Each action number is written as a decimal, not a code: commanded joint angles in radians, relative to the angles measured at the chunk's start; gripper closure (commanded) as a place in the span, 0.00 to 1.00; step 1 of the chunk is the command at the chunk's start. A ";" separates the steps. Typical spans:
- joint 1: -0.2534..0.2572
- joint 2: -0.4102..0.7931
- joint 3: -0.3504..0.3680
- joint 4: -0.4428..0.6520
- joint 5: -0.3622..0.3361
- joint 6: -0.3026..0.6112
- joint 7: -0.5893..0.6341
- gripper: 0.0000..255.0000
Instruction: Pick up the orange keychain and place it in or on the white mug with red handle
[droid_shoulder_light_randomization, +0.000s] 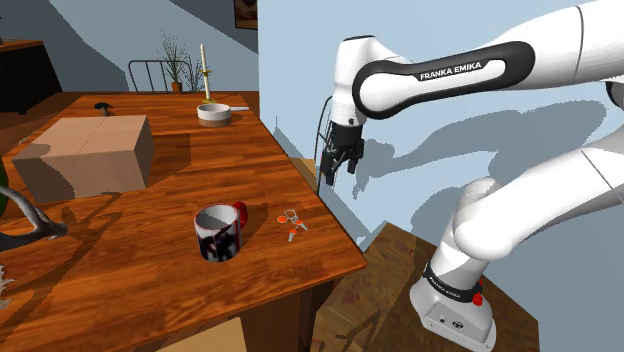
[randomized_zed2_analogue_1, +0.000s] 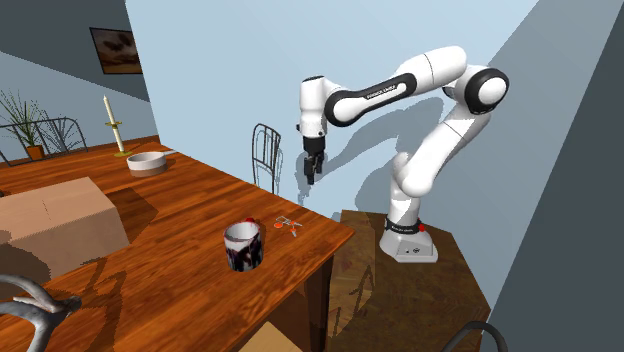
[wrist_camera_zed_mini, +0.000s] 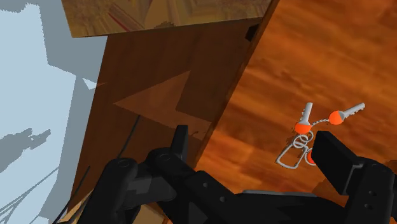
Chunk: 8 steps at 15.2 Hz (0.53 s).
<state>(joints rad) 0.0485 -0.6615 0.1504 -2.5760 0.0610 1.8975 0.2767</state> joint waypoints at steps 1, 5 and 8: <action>0.010 0.052 0.022 -0.011 0.021 0.084 0.024 0.00; 0.031 0.156 0.069 -0.034 0.056 0.248 0.071 0.00; 0.043 0.250 0.105 -0.033 0.073 0.371 0.109 0.00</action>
<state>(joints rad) 0.0857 -0.4430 0.2410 -2.6071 0.1269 2.2215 0.3694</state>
